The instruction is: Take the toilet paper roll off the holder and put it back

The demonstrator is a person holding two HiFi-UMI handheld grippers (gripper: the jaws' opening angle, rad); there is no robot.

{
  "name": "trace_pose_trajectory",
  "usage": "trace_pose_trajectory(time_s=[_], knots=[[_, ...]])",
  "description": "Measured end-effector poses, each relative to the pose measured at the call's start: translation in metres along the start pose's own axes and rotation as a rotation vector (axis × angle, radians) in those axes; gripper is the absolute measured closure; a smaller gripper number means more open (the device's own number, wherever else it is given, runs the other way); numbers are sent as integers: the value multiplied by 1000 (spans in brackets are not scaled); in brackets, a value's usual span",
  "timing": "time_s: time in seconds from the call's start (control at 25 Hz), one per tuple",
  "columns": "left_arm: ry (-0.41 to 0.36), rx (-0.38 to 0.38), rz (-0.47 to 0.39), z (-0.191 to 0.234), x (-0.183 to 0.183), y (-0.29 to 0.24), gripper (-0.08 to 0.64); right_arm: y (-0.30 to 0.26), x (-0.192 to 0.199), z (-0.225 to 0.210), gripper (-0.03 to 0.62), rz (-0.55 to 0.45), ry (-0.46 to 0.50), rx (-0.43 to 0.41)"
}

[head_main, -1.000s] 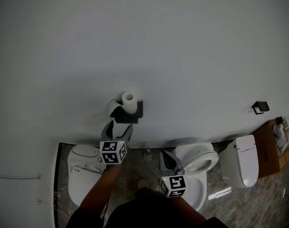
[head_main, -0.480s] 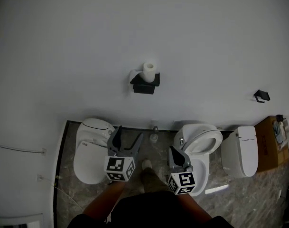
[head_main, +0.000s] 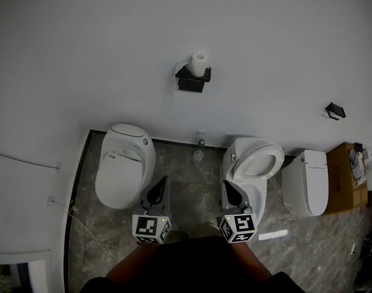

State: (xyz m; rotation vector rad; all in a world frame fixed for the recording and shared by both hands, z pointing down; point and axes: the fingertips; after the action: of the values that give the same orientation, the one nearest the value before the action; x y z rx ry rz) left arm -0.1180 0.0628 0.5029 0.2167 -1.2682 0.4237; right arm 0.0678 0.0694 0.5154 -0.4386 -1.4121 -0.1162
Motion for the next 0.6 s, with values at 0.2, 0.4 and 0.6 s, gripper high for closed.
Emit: trace_pose_trajectory(time_s=[0.2,0.4,0.6], knots=[[-42,-12,31,-30,19,26,541,39,3,-1,595,-29,28,-14],[-74,-10,35,-74,37,39,541,75,11,-9,595,-48,28,-19],[-64,-12,66,-118,60,52,541,114,9,-18,595,-65,18,-23]])
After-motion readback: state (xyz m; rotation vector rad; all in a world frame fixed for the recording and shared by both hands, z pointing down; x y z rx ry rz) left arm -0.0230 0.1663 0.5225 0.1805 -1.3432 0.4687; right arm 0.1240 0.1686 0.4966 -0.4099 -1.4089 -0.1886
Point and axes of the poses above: the fingertips, and each gripper's own axes: y backward along the fingers, z to its left, x out of its underside, and after that the axes turned 8 degrees about y, right-handed
